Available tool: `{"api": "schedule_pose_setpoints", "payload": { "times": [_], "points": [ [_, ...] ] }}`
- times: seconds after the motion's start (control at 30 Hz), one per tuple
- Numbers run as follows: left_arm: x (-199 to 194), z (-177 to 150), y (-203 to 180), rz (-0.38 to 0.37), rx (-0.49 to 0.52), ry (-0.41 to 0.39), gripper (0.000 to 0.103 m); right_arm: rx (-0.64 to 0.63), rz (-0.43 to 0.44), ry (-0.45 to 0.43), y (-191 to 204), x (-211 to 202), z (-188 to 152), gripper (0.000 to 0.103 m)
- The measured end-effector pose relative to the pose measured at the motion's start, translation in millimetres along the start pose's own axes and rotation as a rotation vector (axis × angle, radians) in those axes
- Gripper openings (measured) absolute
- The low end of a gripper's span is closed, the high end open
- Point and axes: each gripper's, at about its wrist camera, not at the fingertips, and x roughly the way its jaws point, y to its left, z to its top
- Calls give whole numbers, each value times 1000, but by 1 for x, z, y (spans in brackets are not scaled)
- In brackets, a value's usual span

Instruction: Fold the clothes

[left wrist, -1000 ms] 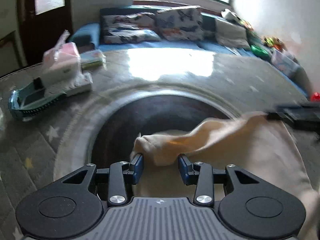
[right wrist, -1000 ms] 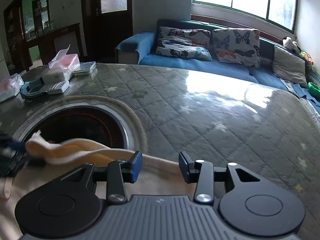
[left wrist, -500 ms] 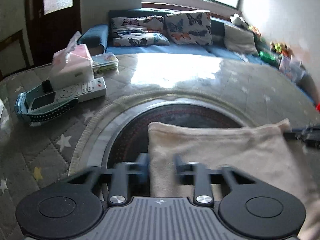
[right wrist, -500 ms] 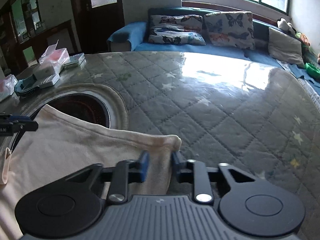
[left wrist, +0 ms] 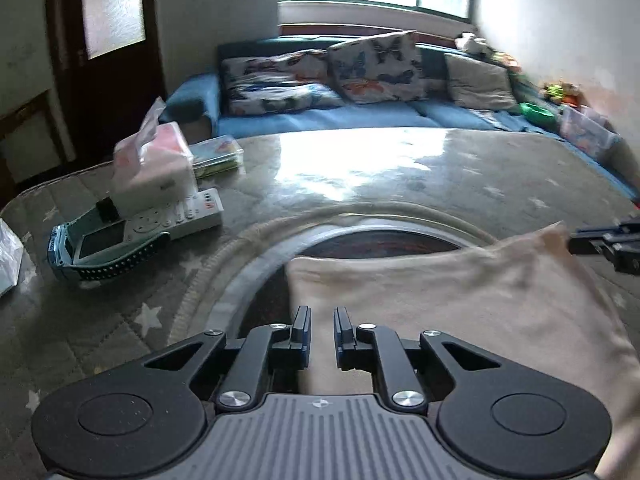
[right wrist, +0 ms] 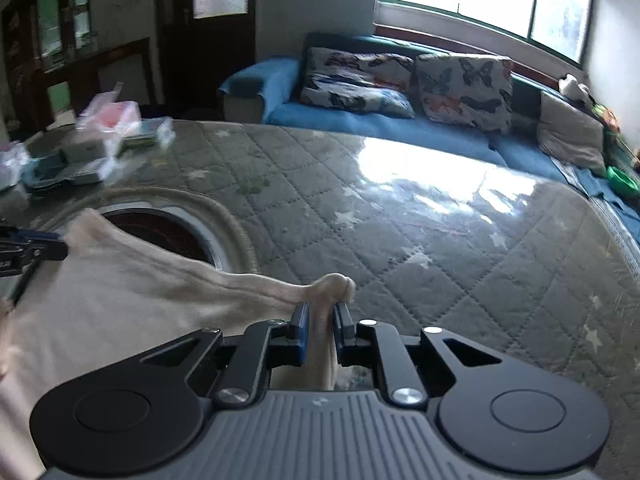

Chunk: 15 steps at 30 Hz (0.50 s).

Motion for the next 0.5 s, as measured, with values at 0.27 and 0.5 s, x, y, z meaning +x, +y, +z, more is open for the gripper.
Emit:
{"api": "schedule_pose_setpoints", "payload": {
  "times": [0.27,0.5],
  "points": [
    [-62,-44,-43,-170,130,11,13,-111,98,-23,31,-64,-14,24],
    [-105,-92,-75,-273,263,13,13,-206,212,-5,76,-108,-44,25]
  ]
}}
